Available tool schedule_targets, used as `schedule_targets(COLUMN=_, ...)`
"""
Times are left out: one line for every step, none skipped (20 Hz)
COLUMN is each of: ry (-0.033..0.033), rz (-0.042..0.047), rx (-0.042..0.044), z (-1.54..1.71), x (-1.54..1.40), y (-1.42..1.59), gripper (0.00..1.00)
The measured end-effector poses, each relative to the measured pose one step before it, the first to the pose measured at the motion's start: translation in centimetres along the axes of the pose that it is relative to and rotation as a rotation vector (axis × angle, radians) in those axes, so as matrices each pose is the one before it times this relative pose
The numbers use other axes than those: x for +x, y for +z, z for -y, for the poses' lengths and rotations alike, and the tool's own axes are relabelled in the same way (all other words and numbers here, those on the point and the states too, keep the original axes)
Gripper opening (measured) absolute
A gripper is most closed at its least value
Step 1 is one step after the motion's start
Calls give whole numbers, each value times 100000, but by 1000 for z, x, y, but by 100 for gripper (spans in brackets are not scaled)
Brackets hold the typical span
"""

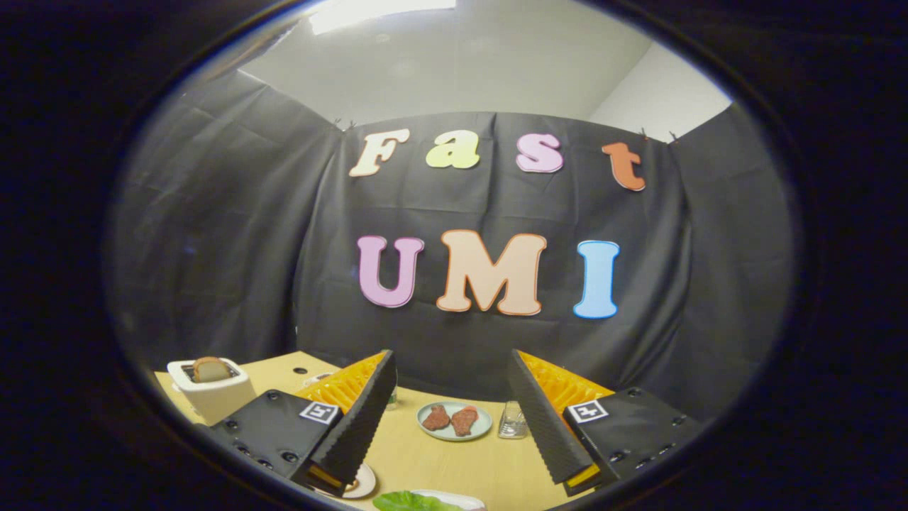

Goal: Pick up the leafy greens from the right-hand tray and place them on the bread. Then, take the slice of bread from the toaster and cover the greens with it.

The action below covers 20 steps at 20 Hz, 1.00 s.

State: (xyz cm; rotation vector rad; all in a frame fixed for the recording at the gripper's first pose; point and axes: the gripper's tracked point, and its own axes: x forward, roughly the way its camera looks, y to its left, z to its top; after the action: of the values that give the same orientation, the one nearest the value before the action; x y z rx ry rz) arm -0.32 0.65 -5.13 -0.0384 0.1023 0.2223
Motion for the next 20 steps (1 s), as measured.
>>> schedule_targets(ry=2334, rz=-2181, rx=-2569, z=-88, x=60, y=-862, gripper=100)
schedule_targets(ry=2766, rz=-2618, rx=-2640, z=-187, x=-59, y=-1017, gripper=100)
schedule_targets(ry=3029, rz=-2725, rx=-2194, z=-287, x=-33, y=-948, gripper=100)
schedule_targets(ry=3069, rz=-2458, rx=-1793, z=-230, x=50, y=-946, gripper=100)
schedule_targets(ry=2562, rz=-1726, rx=-1409, z=-124, x=56, y=-757, gripper=100)
schedule_targets(ry=2108, rz=-898, rx=-1277, z=-23, x=-32, y=-465, gripper=100)
schedule_targets(ry=2215, rz=-806, rx=-1253, z=-112, x=76, y=-419, gripper=100)
schedule_targets(ry=2159, rz=-1204, rx=-1317, z=-83, x=214, y=-675, gripper=100)
schedule_targets(ry=2361, rz=-1587, rx=-1219, z=-77, x=206, y=-723, gripper=100)
schedule_targets(ry=2673, rz=-1554, rx=-1083, z=-282, x=254, y=-809, gripper=100)
schedule_targets(ry=2680, rz=-1856, rx=-1060, z=-220, x=244, y=-733, gripper=100)
schedule_targets(ry=3185, rz=-1810, rx=-832, z=-288, x=247, y=-832, gripper=100)
schedule_targets(ry=3142, rz=-1905, rx=-958, z=-403, x=330, y=-843, gripper=100)
schedule_targets(ry=2989, rz=-2218, rx=-1236, z=-161, x=245, y=-947, gripper=100)
schedule_targets(ry=2573, rz=-2029, rx=-1333, z=-279, x=281, y=-847, gripper=100)
schedule_targets(ry=2517, rz=-2314, rx=-1103, z=-284, x=265, y=-1024, gripper=100)
schedule_targets(ry=2812, rz=-2003, rx=-614, z=-389, x=315, y=-886, gripper=100)
schedule_targets(ry=2432, rz=-2017, rx=-662, z=-343, x=318, y=-1003, gripper=100)
schedule_targets(ry=2658, rz=-2226, rx=-533, z=-404, x=334, y=-1015, gripper=100)
schedule_targets(ry=2214, rz=-2254, rx=-720, z=-346, x=297, y=-997, gripper=100)
